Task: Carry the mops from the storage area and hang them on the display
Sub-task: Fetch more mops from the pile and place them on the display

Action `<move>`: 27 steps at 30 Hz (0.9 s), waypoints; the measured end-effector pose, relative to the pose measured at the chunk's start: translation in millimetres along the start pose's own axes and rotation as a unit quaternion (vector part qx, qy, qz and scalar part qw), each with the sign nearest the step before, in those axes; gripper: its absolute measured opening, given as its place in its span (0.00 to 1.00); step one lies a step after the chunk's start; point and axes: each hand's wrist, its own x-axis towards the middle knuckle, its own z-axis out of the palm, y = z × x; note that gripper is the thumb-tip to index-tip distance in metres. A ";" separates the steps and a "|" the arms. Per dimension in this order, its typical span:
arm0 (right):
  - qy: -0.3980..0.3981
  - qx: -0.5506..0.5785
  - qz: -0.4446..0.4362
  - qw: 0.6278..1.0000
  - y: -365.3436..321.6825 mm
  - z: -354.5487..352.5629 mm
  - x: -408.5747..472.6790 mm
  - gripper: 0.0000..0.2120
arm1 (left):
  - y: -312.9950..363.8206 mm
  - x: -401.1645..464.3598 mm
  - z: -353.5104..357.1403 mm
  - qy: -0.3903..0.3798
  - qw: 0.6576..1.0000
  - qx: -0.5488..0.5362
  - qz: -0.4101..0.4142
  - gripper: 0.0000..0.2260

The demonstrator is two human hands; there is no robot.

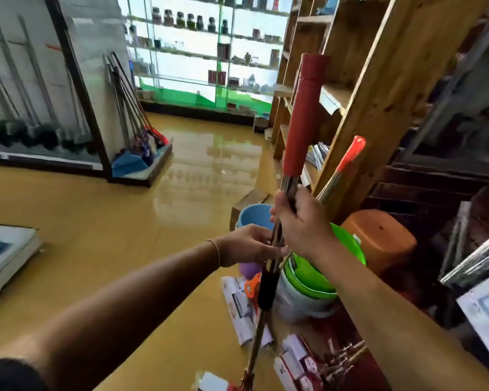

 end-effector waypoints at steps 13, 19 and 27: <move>-0.080 0.030 -0.075 0.993 -114.6 156.2 71.6 0.06 | -11.8 -110.0 -172.7 0.133 0.991 0.024 -0.011 0.20; -0.106 0.057 -0.139 0.983 -166.1 209.6 107.2 0.07 | -16.5 -154.4 -238.6 0.247 0.967 0.066 -0.012 0.24; -0.142 0.074 -0.203 0.966 -209.3 301.2 174.1 0.08 | -33.3 -203.3 -327.8 0.381 0.917 0.120 -0.012 0.12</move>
